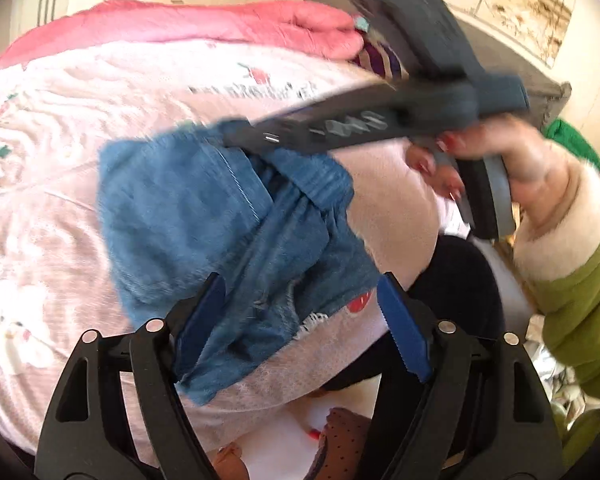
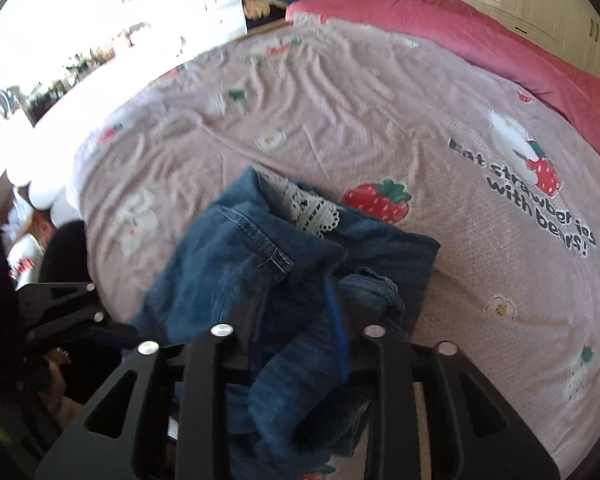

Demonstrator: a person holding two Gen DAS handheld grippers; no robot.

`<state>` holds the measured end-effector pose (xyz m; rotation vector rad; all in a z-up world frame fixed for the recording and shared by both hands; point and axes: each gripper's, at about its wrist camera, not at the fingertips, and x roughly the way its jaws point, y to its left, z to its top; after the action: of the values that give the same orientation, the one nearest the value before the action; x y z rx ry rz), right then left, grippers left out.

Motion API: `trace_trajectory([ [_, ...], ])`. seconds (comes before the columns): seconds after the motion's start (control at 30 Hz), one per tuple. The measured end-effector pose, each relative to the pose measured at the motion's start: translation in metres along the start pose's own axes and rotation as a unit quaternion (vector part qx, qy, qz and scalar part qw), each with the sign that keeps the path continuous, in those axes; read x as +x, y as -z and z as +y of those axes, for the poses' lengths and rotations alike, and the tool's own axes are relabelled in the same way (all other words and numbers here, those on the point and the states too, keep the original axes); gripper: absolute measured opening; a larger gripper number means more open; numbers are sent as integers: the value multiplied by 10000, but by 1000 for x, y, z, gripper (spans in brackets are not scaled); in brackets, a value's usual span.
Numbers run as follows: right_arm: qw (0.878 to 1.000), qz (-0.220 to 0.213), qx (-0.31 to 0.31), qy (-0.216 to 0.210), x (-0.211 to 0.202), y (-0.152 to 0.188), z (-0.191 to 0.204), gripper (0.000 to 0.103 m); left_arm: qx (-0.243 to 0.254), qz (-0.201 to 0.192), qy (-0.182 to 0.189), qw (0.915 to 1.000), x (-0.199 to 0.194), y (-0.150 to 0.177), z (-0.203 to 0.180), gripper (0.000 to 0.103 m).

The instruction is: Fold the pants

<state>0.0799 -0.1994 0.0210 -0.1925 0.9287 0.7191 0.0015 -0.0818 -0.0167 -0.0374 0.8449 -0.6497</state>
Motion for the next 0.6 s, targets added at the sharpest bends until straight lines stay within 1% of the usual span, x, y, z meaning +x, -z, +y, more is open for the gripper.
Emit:
trace_trajectory([
  [0.03, 9999, -104, 46, -10, -8, 1, -1, 44, -51, -101, -93, 9999, -7, -2, 4, 75],
  [0.07, 9996, -253, 120, -21, -18, 5, -2, 47, -89, -162, -162, 9997, -12, -3, 7, 76],
  [0.1, 9993, -339, 182, -38, -26, 7, -3, 47, -147, -237, -275, 9992, -18, -5, 13, 78],
  [0.13, 9988, -417, 256, -66, -32, 8, -5, 51, -219, -291, -411, 9985, -22, -7, 20, 80],
  [0.17, 9980, -509, 358, -91, -38, 12, -7, 57, -272, -304, -483, 9980, -24, -8, 25, 81],
  [0.3, 9945, -726, 744, -143, -53, 25, -18, 68, -650, -232, -907, 9935, -23, -11, 49, 86],
  [0.37, 9928, -766, 920, -62, -55, 31, -22, 77, -788, -197, -1040, 9913, -22, -13, 57, 89],
  [0.43, 9914, -787, 1048, 4, -55, 36, -25, 82, -935, -148, -1098, 9894, -19, -16, 65, 92],
  [0.6, 9874, -772, 1380, -3, -48, 42, -35, 89, -1130, -90, -1286, 9852, -6, -24, 74, 93],
])
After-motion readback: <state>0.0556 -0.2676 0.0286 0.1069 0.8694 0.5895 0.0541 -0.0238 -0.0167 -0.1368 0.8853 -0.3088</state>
